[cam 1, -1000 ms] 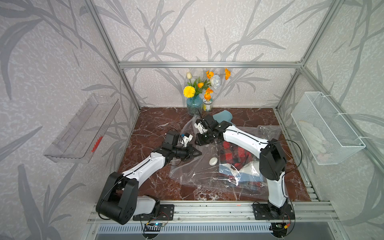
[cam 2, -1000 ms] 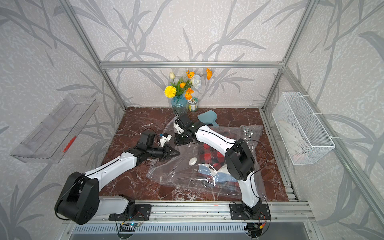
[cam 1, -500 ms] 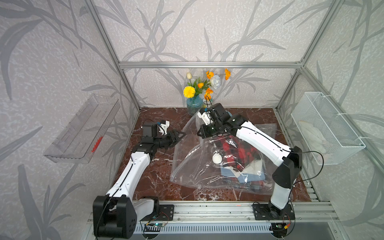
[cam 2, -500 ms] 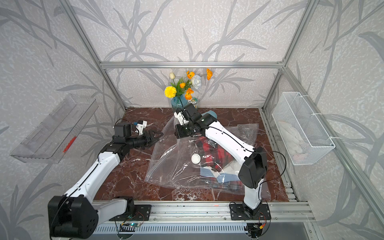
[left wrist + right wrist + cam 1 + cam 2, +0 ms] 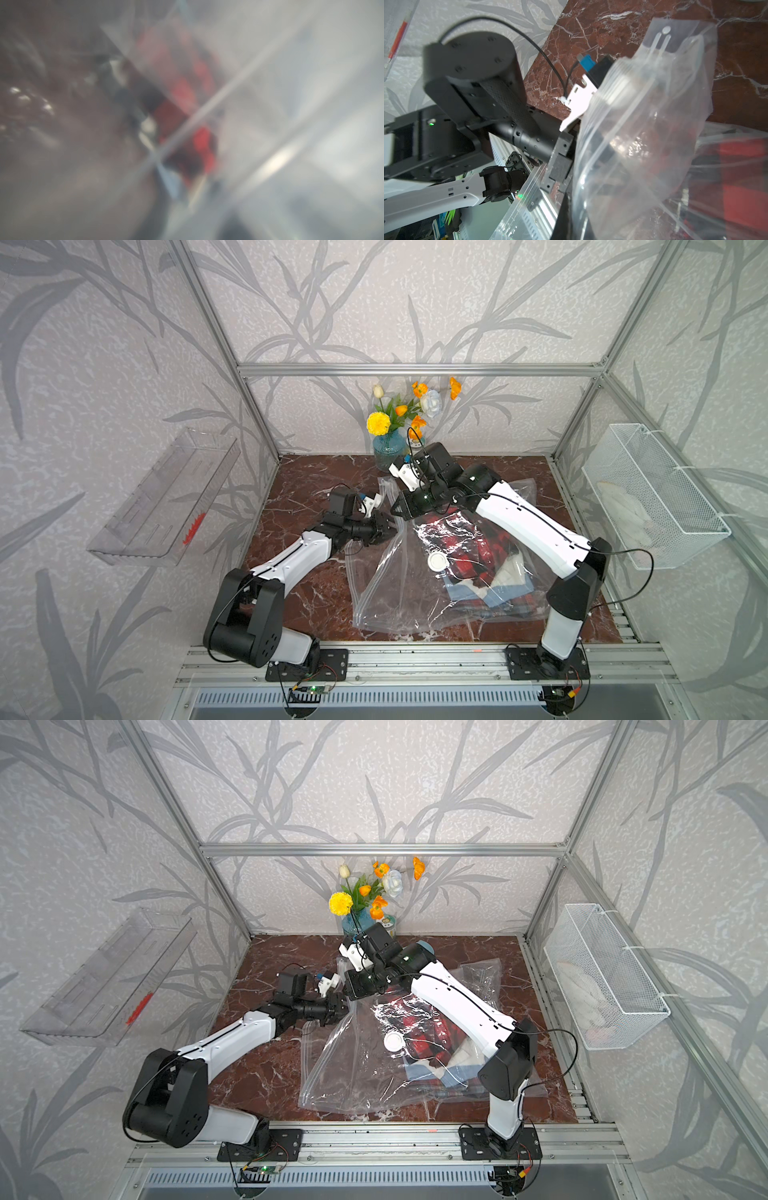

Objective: Take the shirt out of the vacuum bag
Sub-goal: Take out the shirt from the vacuum bag.

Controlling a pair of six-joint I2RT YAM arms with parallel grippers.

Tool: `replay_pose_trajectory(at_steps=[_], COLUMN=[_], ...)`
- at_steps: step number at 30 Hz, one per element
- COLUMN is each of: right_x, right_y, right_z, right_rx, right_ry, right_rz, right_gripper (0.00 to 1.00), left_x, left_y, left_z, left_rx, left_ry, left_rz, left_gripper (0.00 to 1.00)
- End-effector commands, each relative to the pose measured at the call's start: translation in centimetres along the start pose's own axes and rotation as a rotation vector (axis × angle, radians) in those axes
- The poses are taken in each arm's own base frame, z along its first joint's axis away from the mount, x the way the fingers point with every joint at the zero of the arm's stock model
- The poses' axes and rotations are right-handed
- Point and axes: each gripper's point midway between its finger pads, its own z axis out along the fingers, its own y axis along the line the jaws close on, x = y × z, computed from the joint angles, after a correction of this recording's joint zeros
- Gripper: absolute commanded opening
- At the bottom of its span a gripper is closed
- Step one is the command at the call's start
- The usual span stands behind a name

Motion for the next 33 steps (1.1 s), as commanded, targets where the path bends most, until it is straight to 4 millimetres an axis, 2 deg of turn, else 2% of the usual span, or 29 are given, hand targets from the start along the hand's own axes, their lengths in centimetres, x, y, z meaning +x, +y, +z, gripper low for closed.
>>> replay_pose_trajectory(at_steps=[1,4,7,13,21,25,31,33], right_x=[-1.5,-1.4,-1.4,-1.5,-1.6,-1.7,-1.8,-1.7], right_y=[2.8,3.0,2.9,2.7,2.0,1.9,2.0,2.0], right_z=[-1.2,-1.0,-1.0,-0.9,-0.4,-0.3,-0.2,-0.2], right_rx=[-0.068,-0.066,-0.055,-0.04,-0.017,-0.014,-0.018,-0.02], right_ry=[-0.051,-0.046,-0.047,-0.051,-0.043,-0.047,-0.052,-0.051], right_rz=[-0.061,-0.07,-0.073,-0.081,-0.088,-0.091,-0.093,-0.09], right_gripper=[0.0,0.0,0.0,0.0,0.0,0.0,0.0,0.0], left_x=[0.9,1.1,1.5,2.4,2.7,1.9,1.1,0.8], left_y=[-0.9,-1.1,-2.2,-1.1,0.3,0.3,0.9,0.6], left_z=[2.3,3.8,5.3,8.4,10.3,10.7,11.8,11.7], left_rx=[0.065,0.087,0.116,0.073,0.027,0.039,0.006,-0.009], left_ry=[0.016,0.003,0.008,0.02,0.004,-0.035,-0.042,-0.053], left_rz=[0.022,0.012,0.011,-0.044,-0.113,-0.135,-0.125,-0.094], left_gripper=[0.46,0.54,0.61,0.63,0.63,0.59,0.46,0.36])
